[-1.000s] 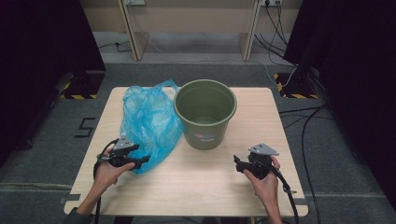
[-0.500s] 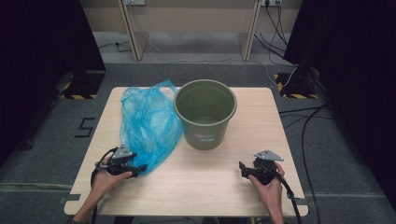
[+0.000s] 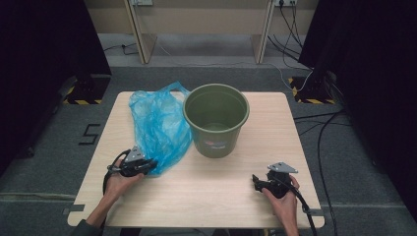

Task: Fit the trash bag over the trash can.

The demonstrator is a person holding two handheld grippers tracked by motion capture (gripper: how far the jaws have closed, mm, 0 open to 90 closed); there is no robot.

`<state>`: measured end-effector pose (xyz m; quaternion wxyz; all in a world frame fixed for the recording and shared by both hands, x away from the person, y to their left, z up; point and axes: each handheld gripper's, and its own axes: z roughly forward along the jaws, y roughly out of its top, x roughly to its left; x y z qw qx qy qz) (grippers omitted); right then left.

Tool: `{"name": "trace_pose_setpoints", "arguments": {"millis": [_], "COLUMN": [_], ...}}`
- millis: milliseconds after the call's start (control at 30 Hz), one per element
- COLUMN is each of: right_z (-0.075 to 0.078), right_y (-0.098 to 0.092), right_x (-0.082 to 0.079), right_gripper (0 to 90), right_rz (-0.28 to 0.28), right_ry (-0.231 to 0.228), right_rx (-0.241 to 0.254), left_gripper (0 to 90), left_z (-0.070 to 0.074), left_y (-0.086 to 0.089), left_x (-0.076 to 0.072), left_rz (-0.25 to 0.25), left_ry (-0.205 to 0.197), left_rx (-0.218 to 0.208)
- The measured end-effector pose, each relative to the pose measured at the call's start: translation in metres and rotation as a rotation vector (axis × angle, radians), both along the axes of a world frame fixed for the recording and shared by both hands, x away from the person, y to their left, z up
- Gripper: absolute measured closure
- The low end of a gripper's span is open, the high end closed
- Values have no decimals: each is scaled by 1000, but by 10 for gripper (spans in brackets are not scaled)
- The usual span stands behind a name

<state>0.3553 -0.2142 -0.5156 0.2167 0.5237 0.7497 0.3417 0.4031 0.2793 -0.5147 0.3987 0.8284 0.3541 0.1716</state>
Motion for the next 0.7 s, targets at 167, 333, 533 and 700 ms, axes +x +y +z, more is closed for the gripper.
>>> {"name": "trace_pose_setpoints", "arguments": {"millis": [167,333,533,700], "right_z": [0,0,0,1], "right_y": [-1,-1,-1,-2], "right_x": [1,3,5,4], "right_gripper": [219,219,216,220], "right_rz": [-1,-7,3,1], "right_ry": [0,3,0,1], "right_rx": [2,6,-2,-4], "left_gripper": [856,860,860,862], "left_z": [17,55,95,131], "left_y": [5,10,12,11], "left_x": [8,20,36,61], "left_rz": [18,42,63,79], "left_ry": [-19,-57,-100,-111], "left_rx": [-60,-154,-168,-217]}}
